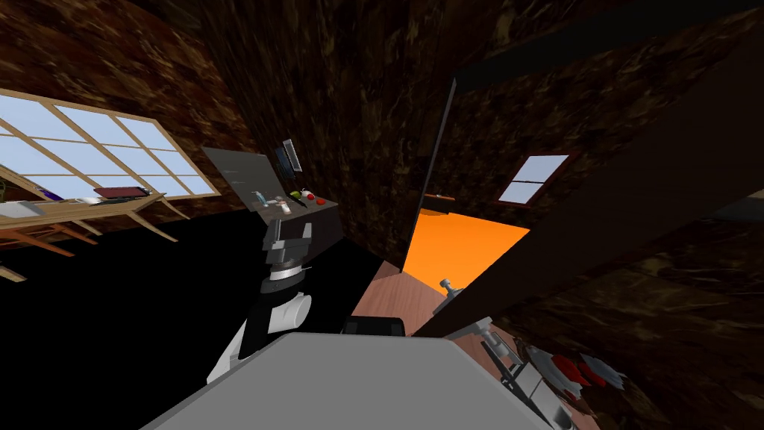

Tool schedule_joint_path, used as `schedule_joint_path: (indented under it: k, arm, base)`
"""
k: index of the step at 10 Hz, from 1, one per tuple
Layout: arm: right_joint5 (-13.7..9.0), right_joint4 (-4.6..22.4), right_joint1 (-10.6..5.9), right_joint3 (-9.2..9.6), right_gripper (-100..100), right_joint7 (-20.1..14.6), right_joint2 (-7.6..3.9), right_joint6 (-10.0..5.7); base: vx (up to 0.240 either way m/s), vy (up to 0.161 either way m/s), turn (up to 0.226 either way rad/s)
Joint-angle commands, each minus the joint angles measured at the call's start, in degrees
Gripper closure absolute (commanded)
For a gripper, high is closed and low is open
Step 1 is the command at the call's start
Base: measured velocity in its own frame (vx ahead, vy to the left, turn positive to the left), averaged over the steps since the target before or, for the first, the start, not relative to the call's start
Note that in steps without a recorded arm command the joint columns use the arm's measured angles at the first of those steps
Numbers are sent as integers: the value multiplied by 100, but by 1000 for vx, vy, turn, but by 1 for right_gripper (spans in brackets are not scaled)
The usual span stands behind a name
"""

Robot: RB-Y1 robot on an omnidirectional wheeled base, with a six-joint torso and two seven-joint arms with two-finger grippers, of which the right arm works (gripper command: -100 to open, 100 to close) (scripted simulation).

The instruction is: Pull the door open

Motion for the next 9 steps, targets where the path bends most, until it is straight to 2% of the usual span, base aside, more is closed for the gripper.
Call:
schedule_joint_path:
  k: [1,5,9]
  arm:
    - [136,118,-4,73,100,9,17,-54]
    - [404,354,-11,217,100,32,52,-218]
    - [506,444,-15,271,100,42,66,-305]
  base:
    - [67,48,-4]
    - [80,87,4]
    - [28,17,6]
